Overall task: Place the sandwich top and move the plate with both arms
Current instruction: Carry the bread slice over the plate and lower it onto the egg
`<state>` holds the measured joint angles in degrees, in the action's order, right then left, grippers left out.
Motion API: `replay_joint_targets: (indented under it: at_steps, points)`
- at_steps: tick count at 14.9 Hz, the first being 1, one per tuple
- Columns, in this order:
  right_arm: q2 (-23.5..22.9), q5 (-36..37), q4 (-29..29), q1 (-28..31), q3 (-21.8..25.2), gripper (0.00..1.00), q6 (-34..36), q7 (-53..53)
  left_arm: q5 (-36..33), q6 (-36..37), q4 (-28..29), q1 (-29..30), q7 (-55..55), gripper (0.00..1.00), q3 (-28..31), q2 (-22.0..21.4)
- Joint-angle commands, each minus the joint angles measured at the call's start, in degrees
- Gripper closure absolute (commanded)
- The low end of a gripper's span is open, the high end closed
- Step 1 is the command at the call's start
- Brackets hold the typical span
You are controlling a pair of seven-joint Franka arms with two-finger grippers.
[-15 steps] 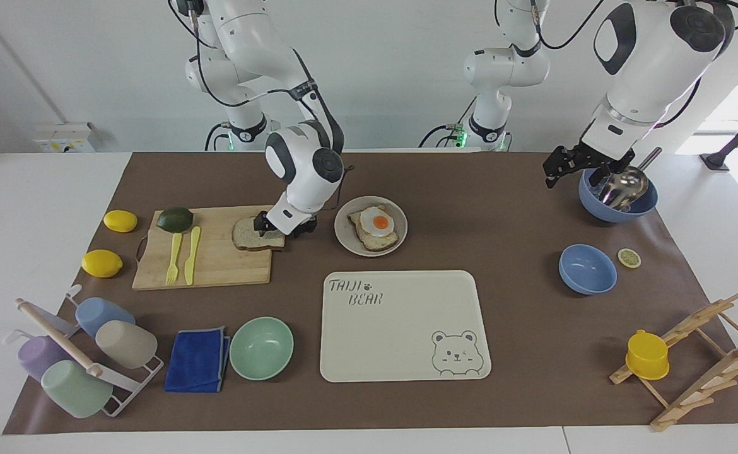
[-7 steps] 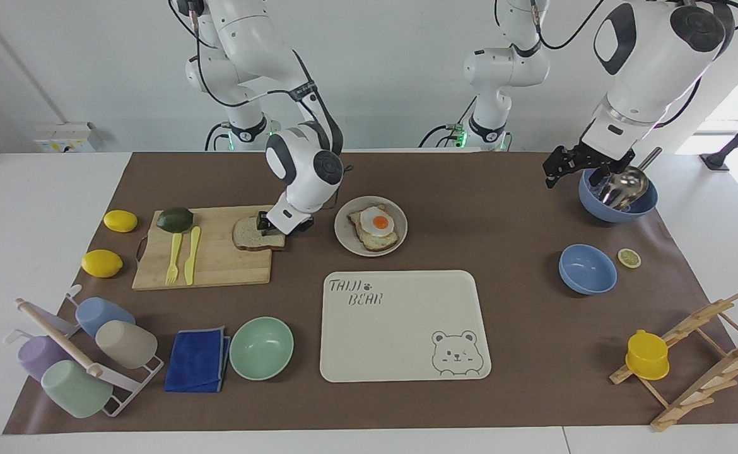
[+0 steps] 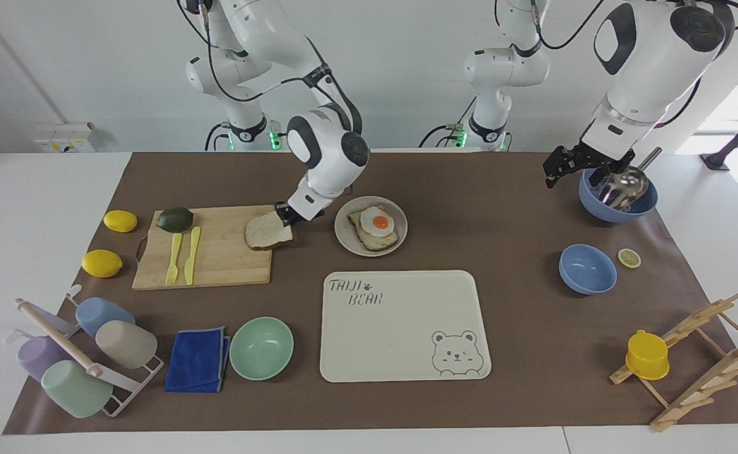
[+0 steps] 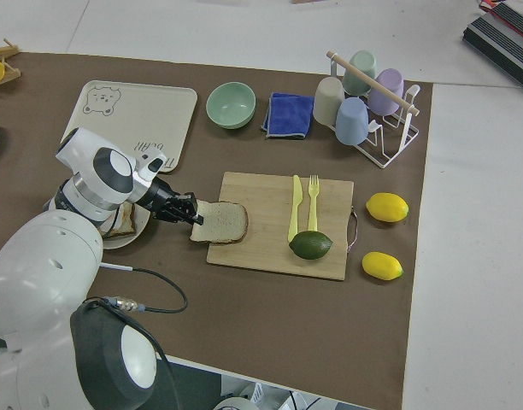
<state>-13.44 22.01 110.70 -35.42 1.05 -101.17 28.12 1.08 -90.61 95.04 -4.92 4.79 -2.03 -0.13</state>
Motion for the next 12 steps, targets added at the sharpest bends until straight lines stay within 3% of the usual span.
replay_joint_targets:
  at_steps: [1,4,7,12]
  points:
    - [-3.08,-3.02,-9.78,-2.72,-1.66,1.00,4.31,-0.35,-1.00,0.53,0.06,0.44,-0.13,0.00,-0.26,-0.66]
    - [-3.96,-3.20,-12.43,-7.47,-2.28,1.00,3.44,0.35,-1.00,0.53,0.06,0.44,-0.13,0.00,-0.26,-0.66]
    - [-4.13,-4.51,-12.53,-7.56,-5.78,1.00,0.55,4.73,-1.00,0.53,0.06,0.44,-0.13,0.00,-0.26,-0.66]
    - [-5.62,-7.24,-11.83,-10.36,-6.59,1.00,-3.59,10.63,-1.00,0.53,0.06,0.44,-0.13,0.00,-0.26,-0.66]
